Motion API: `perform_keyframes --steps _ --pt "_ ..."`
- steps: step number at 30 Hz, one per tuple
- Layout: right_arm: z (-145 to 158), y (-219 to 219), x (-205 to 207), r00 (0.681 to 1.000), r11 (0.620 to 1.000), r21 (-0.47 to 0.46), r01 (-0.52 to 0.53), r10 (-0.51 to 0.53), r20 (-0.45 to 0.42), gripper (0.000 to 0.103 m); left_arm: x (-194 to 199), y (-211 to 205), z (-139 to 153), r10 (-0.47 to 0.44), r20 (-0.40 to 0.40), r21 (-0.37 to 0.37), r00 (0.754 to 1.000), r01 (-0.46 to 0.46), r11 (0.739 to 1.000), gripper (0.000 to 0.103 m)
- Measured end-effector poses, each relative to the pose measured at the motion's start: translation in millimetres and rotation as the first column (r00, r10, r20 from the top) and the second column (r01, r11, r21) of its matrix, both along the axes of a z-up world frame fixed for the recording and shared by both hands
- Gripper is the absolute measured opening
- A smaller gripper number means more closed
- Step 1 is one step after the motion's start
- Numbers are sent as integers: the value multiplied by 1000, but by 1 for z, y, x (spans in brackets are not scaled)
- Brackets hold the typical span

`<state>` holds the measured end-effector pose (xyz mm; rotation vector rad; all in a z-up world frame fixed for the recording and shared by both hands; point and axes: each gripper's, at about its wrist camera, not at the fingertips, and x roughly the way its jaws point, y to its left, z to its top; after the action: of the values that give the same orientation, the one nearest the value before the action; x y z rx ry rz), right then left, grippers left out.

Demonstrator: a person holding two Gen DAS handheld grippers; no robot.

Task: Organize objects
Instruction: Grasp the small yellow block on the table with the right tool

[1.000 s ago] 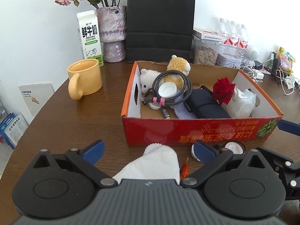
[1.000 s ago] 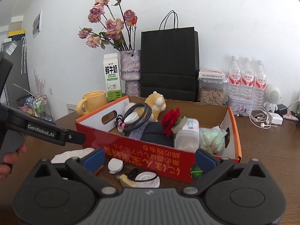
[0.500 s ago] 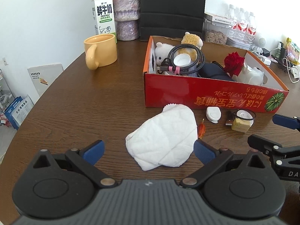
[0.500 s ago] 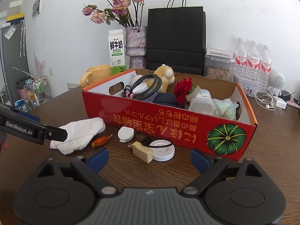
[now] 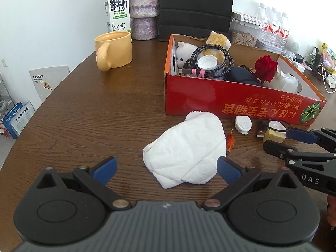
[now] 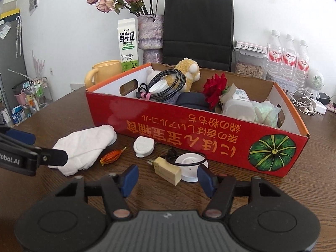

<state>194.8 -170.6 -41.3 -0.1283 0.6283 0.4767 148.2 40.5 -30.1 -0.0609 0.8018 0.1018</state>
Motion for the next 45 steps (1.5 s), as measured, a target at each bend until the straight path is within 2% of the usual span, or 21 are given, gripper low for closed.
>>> perform_keyframes --steps 3,8,10,16,28,45 --pt "-1 2 1 1000 1000 -8 5 -5 7 53 0 0 0 -5 2 -1 1000 5 1000 103" --pt "-1 0 2 1000 1000 6 11 -11 10 36 0 0 -1 -5 -1 0 1000 5 1000 103" --pt "0 -1 2 1000 1000 14 8 -8 11 26 0 -1 -1 -6 -2 1 1000 6 1000 103" --pt "0 -3 -2 1000 999 33 -9 9 22 16 -1 0 -1 0 -6 1 1000 0 1000 103" --pt "3 -14 -19 997 993 93 -66 62 50 11 -2 -3 -1 0 -13 9 1000 0 1000 103" --pt "1 -36 -33 996 992 117 -37 28 80 11 12 -16 -2 -46 -29 11 999 46 999 103"
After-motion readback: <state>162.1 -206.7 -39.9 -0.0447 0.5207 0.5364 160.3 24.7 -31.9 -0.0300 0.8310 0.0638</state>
